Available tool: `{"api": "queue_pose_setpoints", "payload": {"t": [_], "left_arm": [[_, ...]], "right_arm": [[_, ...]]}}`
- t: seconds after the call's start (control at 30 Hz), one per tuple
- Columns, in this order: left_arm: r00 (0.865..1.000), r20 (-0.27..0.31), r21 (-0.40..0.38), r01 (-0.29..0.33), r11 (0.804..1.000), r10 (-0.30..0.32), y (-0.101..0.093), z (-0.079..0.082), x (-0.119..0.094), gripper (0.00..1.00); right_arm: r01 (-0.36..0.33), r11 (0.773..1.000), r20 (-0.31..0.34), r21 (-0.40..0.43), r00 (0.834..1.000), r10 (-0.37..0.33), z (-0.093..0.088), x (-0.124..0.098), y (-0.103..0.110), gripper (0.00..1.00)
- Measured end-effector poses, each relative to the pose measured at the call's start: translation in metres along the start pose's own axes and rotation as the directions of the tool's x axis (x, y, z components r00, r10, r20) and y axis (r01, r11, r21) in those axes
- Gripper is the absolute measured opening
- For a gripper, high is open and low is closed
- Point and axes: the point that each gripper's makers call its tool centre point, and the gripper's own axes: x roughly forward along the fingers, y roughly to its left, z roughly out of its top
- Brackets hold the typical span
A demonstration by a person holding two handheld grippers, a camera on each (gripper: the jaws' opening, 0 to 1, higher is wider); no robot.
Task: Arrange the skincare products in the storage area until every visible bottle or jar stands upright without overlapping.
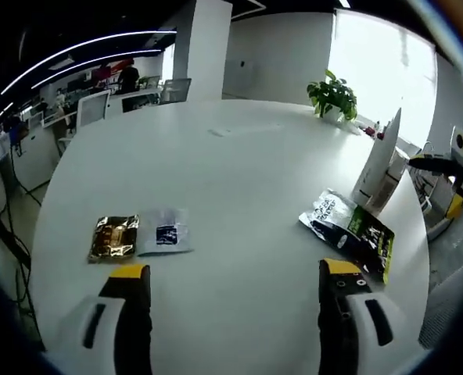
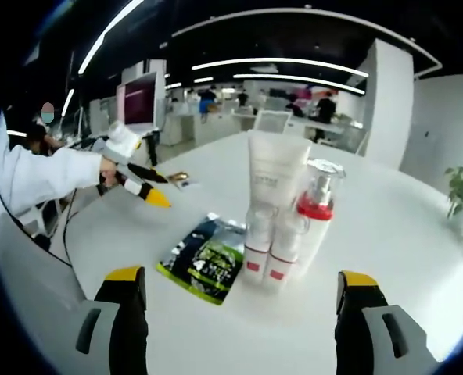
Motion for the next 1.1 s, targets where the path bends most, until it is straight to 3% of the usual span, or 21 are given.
{"api": "queue_pose_setpoints", "payload": {"t": [0.33,0.9,1.1], "left_arm": [[1.000,-0.027,-0.005,-0.013,1.000,0.013,0.011,-0.007,0.013,0.84],[0.996,-0.020,0.057,-0.084,0.995,0.085,0.053,0.008,0.033,0.79],[0.995,-0.020,0.076,-0.091,0.993,0.093,0.059,0.012,0.036,0.75]], "right_arm": [[-0.007,1.000,-0.015,0.004,1.000,0.008,-0.003,0.004,-0.001,0.99],[-0.016,1.000,-0.026,0.014,1.000,0.016,-0.006,0.005,0.002,0.99],[-0.014,1.000,-0.028,0.015,1.000,0.014,-0.006,0.005,0.002,0.99]]}}
